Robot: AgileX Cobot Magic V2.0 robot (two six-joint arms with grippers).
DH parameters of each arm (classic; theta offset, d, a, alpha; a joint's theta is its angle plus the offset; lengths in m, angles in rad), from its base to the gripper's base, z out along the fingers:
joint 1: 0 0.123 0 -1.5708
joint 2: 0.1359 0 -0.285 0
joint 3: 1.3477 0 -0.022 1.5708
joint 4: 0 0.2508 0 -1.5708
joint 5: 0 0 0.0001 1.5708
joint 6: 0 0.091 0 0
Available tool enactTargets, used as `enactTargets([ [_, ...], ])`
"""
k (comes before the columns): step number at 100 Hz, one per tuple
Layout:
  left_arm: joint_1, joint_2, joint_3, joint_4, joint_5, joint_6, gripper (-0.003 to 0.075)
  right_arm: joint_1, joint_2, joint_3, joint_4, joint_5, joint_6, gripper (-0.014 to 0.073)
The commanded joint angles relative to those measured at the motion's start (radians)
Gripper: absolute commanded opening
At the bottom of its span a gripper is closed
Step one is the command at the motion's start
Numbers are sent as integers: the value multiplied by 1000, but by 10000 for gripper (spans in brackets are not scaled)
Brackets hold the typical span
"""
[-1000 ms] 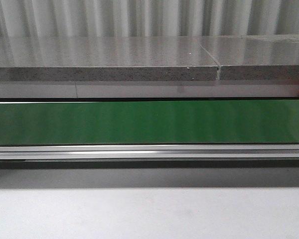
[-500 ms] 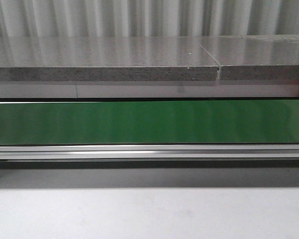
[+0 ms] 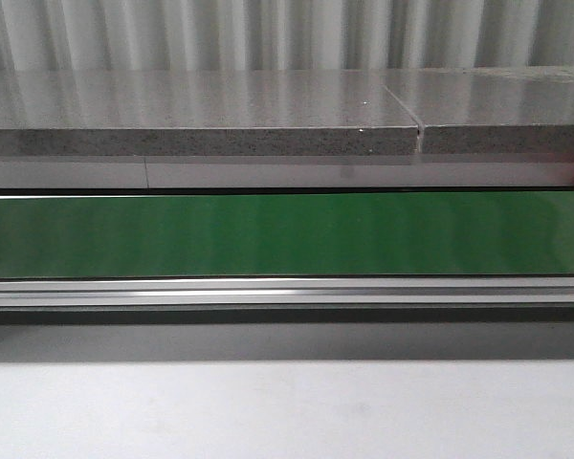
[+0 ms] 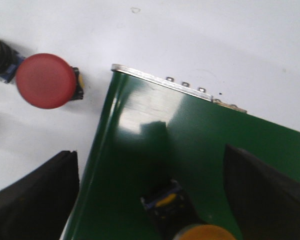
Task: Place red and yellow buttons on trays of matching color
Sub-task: 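Set the yellow button on the green belt and open the left gripper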
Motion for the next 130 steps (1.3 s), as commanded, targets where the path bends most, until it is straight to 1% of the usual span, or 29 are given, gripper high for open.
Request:
enactTargets([
  [1, 40, -49, -26, -16, -37, -65, 574, 3, 4, -26, -1, -66, -10, -122],
  [14, 104, -49, -26, -19, -30, -135, 574, 3, 4, -26, -1, -66, -10, -122],
  [31, 149, -28, -30, -21, -32, -200, 574, 3, 4, -26, -1, -66, -10, -122],
  [50, 158, 56, -89, -89, 11, -202, 574, 3, 4, -26, -1, -66, -10, -122],
  [70, 158, 151, -155, -89, 82, -204, 573, 3, 4, -26, -1, -66, -10, -122],
  [76, 158, 175, -163, -89, 97, -225, 573, 3, 4, -26, -1, -66, -10, -122],
  [99, 158, 224, -163, -110, -11, -251, 564, 3, 4, -26, -1, -66, -10, -122],
  [114, 156, 266, -163, -153, -31, -251, 564, 3, 4, -26, -1, -66, -10, -122],
  [130, 156, 281, -163, -153, -74, -251, 564, 3, 4, -26, -1, -66, -10, -122],
])
